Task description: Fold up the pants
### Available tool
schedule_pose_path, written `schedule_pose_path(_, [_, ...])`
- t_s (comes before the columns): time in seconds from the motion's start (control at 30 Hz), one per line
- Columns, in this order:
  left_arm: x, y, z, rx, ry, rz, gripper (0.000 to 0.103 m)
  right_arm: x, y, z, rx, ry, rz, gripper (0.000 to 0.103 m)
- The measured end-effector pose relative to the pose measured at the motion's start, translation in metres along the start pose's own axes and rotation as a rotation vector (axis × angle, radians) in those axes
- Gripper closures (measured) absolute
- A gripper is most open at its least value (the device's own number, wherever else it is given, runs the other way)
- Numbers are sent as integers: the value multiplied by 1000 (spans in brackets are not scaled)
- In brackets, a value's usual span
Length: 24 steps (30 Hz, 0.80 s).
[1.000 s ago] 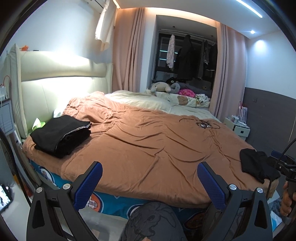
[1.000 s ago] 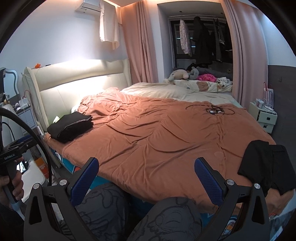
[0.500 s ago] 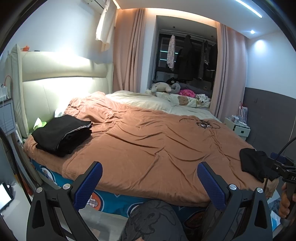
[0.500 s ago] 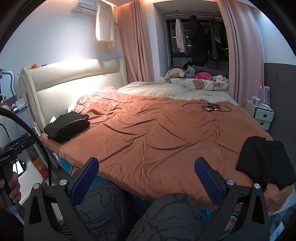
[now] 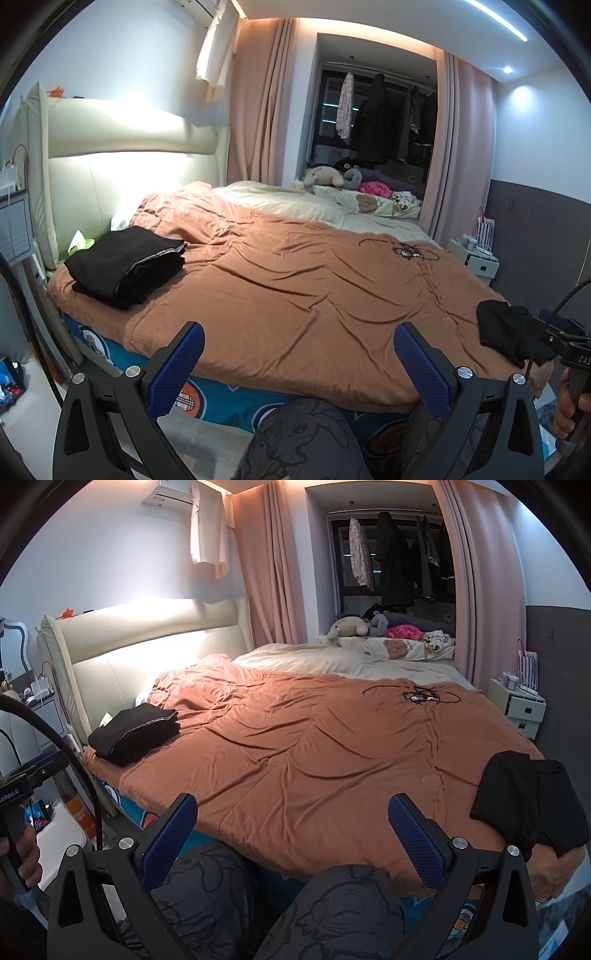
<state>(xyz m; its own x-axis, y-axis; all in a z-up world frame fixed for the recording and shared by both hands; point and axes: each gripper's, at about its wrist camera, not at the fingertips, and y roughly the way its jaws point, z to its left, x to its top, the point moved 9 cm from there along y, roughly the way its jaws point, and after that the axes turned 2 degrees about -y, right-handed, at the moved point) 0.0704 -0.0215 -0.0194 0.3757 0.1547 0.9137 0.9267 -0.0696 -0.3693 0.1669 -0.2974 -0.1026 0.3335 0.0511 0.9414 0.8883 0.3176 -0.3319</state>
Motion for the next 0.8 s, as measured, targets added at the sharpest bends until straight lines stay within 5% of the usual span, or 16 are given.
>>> schedule_pose_path(0.8, [-1, -4, -6, 0, 12, -3, 0, 0, 1, 1, 18, 0, 14, 0])
